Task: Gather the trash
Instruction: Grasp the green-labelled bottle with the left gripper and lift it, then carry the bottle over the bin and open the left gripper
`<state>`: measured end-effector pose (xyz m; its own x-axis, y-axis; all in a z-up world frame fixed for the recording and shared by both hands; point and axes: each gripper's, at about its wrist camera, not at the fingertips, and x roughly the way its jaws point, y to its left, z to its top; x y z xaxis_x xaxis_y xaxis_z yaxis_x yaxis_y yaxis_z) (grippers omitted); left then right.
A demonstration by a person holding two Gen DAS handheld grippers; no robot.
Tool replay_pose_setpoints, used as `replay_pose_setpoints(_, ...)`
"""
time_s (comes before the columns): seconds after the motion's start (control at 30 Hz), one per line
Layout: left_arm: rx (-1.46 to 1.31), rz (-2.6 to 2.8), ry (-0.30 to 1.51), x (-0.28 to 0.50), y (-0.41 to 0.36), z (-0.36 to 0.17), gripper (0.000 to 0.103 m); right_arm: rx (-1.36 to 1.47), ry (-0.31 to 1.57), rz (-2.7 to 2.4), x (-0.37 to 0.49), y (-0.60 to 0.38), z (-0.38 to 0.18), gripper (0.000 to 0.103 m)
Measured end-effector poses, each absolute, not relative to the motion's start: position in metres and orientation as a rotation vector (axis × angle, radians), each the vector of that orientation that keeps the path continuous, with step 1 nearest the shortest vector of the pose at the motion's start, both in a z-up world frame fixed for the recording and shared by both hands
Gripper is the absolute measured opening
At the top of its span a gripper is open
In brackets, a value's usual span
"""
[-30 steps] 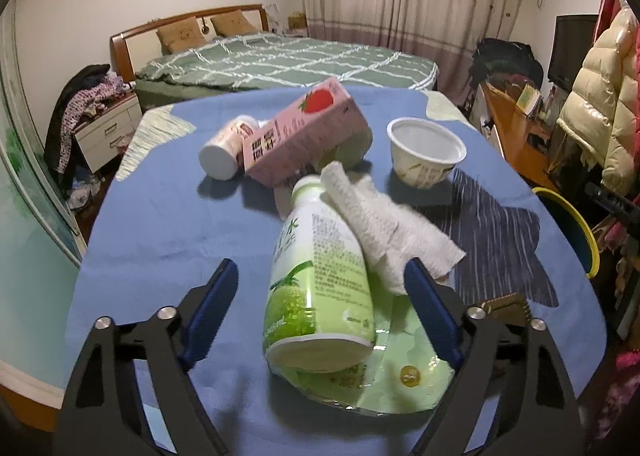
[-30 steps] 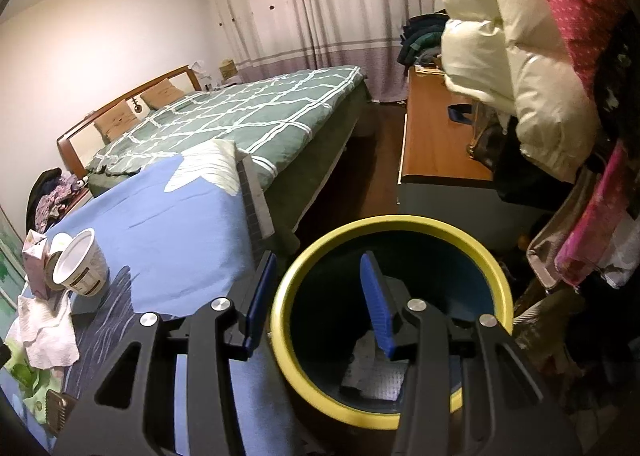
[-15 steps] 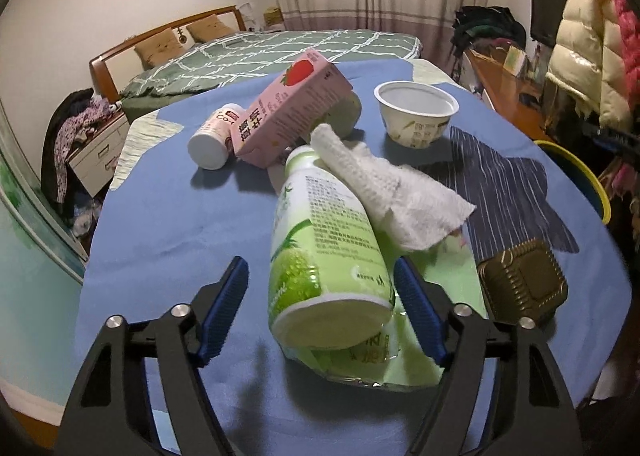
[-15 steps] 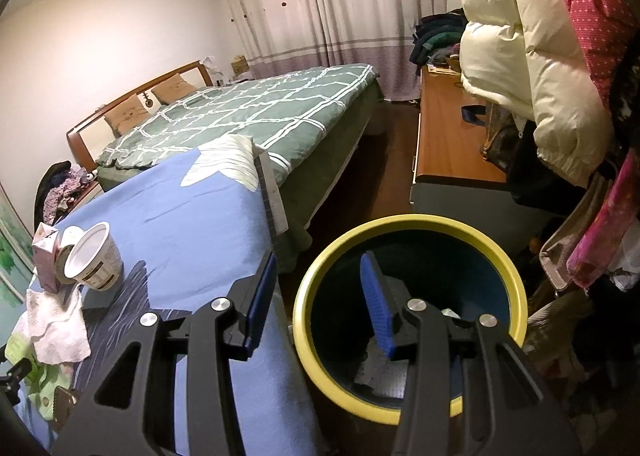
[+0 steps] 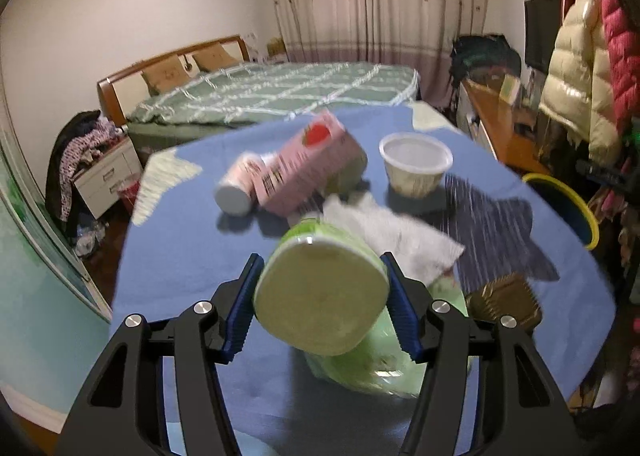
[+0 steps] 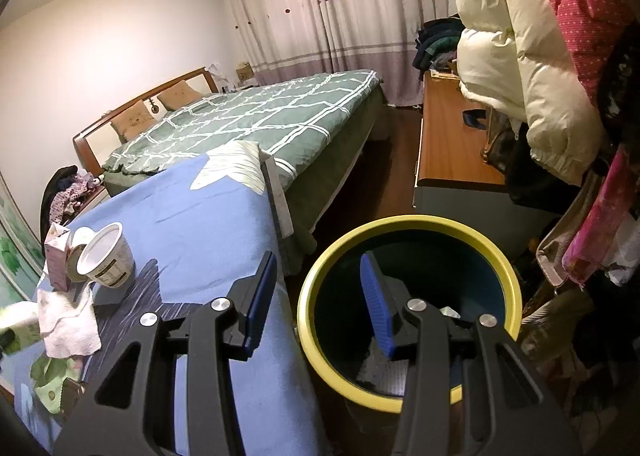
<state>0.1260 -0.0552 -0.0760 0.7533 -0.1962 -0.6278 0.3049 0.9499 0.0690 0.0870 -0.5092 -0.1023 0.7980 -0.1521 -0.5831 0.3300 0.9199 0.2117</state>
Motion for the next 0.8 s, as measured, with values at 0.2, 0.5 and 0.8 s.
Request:
replay_pose_setpoints(0.2, 0.155, -0.255, 0.626, 0.124, -0.049, -0.058, 0.058, 0.313, 0.581, -0.253, 0.081, -0.506, -0.098, 0.042)
replay_pose_setpoints(0.5, 0.149, -0.209, 0.566, 0.150, -0.044, -0.039, 0.056, 0.302, 0.567, -0.239, 0.076, -0.500, -0.090, 0.042)
replay_pose_setpoints(0.8, 0.137, -0.191, 0.520, 0.151, -0.044, -0.006, 0.055, 0.302, 0.569, -0.231, 0.074, -0.497, -0.089, 0.042)
